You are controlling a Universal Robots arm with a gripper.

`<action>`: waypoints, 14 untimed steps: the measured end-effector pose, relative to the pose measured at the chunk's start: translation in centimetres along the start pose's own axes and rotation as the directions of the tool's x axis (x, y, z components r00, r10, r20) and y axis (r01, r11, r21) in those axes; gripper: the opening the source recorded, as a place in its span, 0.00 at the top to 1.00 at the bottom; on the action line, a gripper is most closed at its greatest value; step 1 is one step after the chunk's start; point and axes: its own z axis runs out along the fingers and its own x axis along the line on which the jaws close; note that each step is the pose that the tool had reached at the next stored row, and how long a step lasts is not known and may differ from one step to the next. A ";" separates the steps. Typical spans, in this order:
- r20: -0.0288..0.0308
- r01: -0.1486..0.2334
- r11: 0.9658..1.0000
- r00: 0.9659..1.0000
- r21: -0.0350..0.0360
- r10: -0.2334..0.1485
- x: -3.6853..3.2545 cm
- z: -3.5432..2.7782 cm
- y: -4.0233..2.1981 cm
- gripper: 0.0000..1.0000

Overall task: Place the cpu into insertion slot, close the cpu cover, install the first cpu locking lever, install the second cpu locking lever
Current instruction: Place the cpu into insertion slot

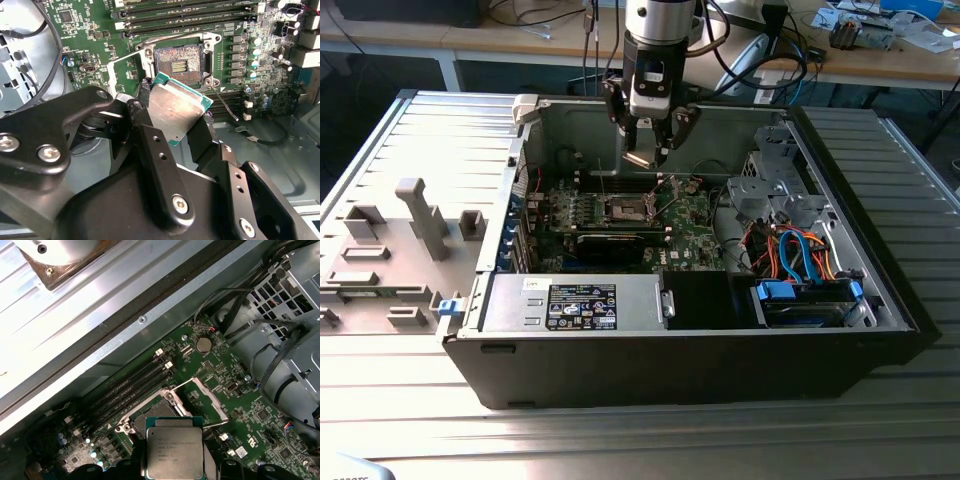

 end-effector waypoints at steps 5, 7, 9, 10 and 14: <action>0.000 -0.009 1.000 1.000 0.000 0.009 0.00 0.02 0.00 0.46; 0.000 -0.011 1.000 1.000 0.000 0.011 0.00 0.02 0.00 0.46; 0.000 -0.015 1.000 1.000 0.000 0.015 0.00 0.03 0.00 0.46; 0.000 -0.019 1.000 1.000 0.000 0.019 0.00 0.04 0.00 0.46; 0.000 -0.026 1.000 1.000 0.000 0.026 0.00 0.06 0.00 0.46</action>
